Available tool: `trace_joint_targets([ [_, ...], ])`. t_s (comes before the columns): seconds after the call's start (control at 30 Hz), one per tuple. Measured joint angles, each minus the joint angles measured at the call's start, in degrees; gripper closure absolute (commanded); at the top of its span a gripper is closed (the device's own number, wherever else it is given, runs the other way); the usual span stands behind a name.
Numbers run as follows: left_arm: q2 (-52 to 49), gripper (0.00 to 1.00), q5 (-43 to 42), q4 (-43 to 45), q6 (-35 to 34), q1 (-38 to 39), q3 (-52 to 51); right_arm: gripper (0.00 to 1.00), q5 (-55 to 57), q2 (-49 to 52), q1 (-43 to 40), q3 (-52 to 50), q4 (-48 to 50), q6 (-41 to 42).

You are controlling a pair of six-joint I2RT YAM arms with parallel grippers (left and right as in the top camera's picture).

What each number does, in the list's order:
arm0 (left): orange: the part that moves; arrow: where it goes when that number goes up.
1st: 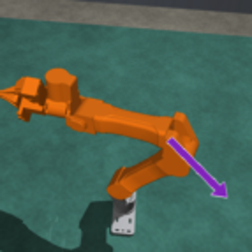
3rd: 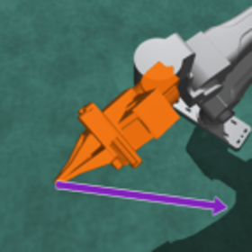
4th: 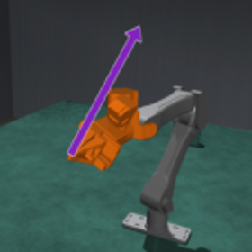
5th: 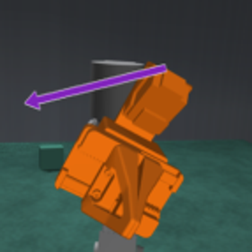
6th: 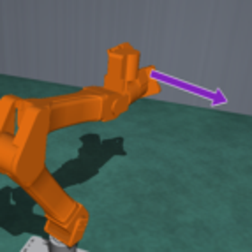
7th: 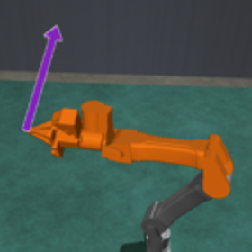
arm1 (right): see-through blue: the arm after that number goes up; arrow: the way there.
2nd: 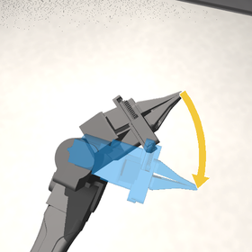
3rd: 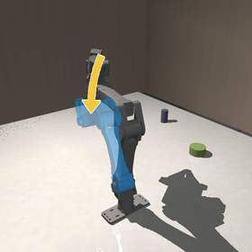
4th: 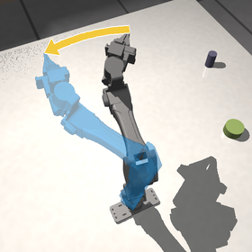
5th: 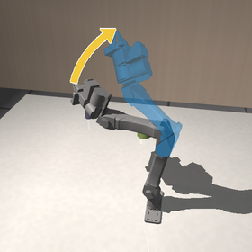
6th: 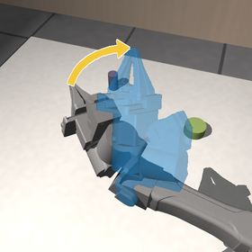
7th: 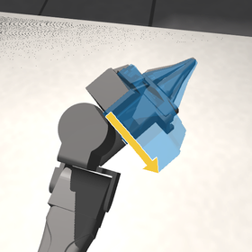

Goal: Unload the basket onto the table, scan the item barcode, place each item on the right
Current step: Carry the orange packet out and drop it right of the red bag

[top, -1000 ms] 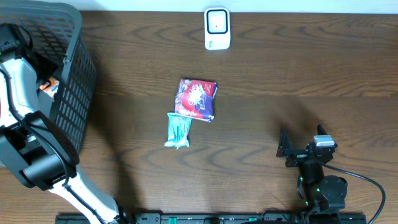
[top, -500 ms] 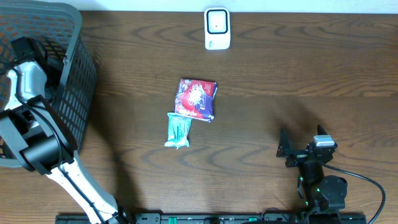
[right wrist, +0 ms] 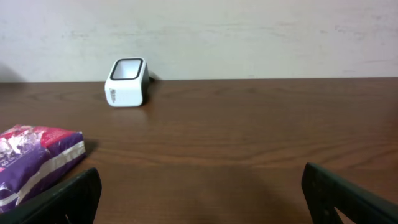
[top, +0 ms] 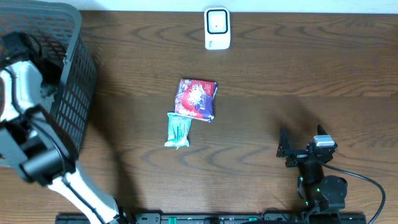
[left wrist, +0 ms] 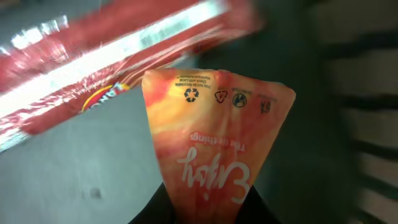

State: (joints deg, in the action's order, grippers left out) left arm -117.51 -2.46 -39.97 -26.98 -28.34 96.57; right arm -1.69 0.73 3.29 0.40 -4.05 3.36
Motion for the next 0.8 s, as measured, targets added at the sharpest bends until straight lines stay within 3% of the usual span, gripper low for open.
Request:
trace_joint_targets([
  [0.33,27.7,0.93,-12.7,0.3,-0.7,0.0,0.0,0.01,0.0,0.0,0.0,0.0,0.0,0.0],
  [0.5,36.8,0.93,-22.8,0.3,-1.3,1.4,0.0,0.01,0.0,0.0,0.0,0.0,0.0,0.0],
  [0.67,41.4,0.93,-29.0,-0.1,0.1,11.3,0.0,0.01,0.0,0.0,0.0,0.0,0.0,0.0],
  [0.8,40.3,0.93,-30.8,-1.0,2.9,24.1,0.0,0.01,0.0,0.0,0.0,0.0,0.0,0.0],
])
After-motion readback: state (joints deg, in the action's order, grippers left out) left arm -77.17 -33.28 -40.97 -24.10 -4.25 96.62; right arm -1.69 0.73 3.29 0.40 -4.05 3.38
